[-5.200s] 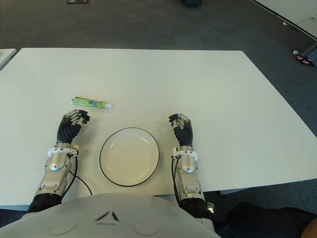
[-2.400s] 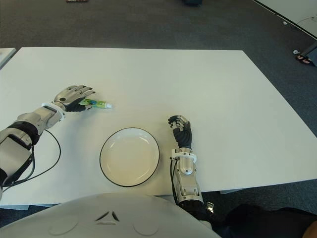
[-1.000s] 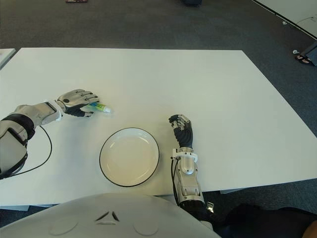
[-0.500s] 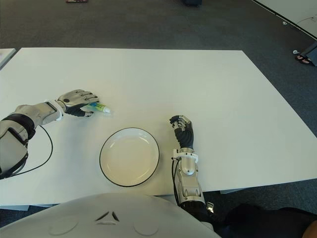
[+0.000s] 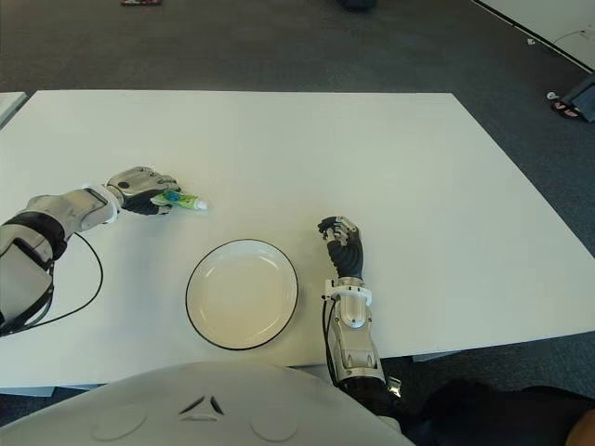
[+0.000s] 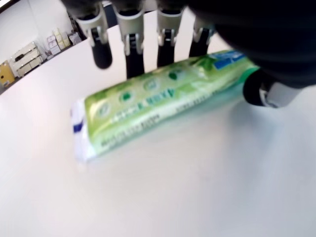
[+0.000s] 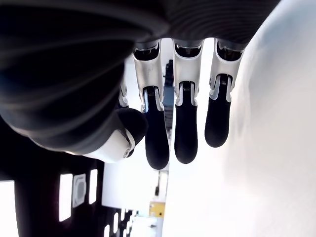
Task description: Put the toothpaste on the table into the plate.
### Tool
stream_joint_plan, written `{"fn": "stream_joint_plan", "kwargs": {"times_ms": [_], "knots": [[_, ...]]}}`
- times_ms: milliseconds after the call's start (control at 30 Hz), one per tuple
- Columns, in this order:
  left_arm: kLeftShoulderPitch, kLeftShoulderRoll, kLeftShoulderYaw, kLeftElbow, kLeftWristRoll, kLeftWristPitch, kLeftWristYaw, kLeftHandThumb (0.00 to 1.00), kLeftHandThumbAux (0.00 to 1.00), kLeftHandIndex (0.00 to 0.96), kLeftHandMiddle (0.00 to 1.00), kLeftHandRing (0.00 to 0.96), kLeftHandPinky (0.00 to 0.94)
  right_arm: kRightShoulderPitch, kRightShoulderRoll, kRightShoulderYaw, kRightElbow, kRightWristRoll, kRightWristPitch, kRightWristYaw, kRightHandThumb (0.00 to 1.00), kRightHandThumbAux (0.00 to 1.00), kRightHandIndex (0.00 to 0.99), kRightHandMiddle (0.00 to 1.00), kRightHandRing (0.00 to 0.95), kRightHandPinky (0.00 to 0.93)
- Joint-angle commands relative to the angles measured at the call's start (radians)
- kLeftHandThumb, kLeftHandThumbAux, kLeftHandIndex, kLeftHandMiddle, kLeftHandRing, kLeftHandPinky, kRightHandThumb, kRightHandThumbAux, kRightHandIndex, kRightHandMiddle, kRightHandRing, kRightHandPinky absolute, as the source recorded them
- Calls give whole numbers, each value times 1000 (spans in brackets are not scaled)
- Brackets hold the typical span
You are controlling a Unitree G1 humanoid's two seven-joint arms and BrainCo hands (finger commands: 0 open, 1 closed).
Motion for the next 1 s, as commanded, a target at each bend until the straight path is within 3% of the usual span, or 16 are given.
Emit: {"fn": "stream_joint_plan", "kwargs": {"times_ms": [33,167,367,467,500,633,1000], "knots": [[21,1,-1,9,3,-21,-40,532,366,309,429,444,508,0,0,-4,-3,0,17,0,702,725,430,488,447,438],[20,24,13,-16,-10,-52,-50,514,415,375,474,480,535,1,0,-4,-3,2,17,1,702,725,430,488,448,439],[26,-1,28,3,-16,9,-63,487,539,433,526,508,519,-1,0,-6,-1,2,19,1,702,725,430,489,448,440],[29,-7,38,4,-26,30,-72,482,602,453,568,562,564,-2,-1,-6,-1,1,18,0,702,725,430,486,446,440],[30,-8,40,4,-28,33,-75,561,639,444,586,580,577,-3,-1,-6,0,1,18,0,702,725,430,486,446,440],[35,-10,57,3,-47,45,-90,673,690,433,628,621,606,-6,-1,-6,2,-1,18,-2,702,725,430,486,448,442],[41,-13,70,2,-62,60,-97,704,706,430,678,663,623,-13,-5,-6,6,-6,20,-5,700,726,430,484,451,440]]}}
